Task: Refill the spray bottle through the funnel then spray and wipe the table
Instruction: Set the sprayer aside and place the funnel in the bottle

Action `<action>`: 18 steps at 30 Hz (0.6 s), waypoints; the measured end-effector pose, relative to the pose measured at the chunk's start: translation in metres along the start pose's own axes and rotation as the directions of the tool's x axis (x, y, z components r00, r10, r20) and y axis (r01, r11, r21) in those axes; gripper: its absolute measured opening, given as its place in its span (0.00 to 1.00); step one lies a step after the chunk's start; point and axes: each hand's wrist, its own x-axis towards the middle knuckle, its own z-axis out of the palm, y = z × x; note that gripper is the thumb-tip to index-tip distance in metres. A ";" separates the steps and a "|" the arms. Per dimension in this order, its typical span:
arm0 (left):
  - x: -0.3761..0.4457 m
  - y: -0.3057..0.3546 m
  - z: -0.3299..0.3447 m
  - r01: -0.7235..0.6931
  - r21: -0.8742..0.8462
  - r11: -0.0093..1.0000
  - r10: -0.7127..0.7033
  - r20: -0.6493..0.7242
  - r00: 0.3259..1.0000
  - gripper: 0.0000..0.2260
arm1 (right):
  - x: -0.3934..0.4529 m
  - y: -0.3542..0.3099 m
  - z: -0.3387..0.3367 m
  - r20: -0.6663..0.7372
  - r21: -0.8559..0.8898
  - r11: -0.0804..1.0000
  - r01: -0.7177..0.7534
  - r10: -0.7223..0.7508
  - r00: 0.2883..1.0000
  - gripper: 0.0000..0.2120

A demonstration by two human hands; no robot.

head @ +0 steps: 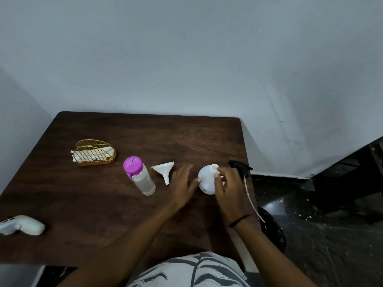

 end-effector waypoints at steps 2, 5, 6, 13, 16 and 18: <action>-0.005 -0.004 -0.006 0.038 -0.031 0.999 -0.041 -0.114 0.993 0.23 | -0.004 -0.023 0.007 0.004 0.059 0.990 0.126 -0.127 0.992 0.07; -0.011 -0.010 -0.014 0.091 -0.067 0.994 -0.105 -0.236 0.966 0.22 | -0.003 -0.051 0.026 0.036 0.138 0.974 0.182 -0.189 0.981 0.04; -0.012 -0.011 -0.016 0.092 -0.079 0.993 -0.110 -0.260 0.959 0.22 | -0.002 -0.057 0.033 0.066 0.184 0.970 0.159 -0.174 0.983 0.05; -0.012 -0.009 -0.017 0.219 -0.076 0.973 -0.232 -0.307 0.923 0.28 | 0.020 -0.071 0.079 0.312 0.197 0.968 -0.158 0.091 0.946 0.09; -0.007 -0.007 -0.019 0.307 -0.114 0.945 -0.327 -0.273 0.905 0.30 | 0.033 -0.065 0.097 0.399 0.096 0.958 -0.271 0.213 0.892 0.14; -0.004 -0.008 -0.019 0.344 -0.130 0.930 -0.367 -0.263 0.892 0.32 | 0.039 -0.061 0.107 0.458 0.046 0.956 -0.289 0.238 0.857 0.16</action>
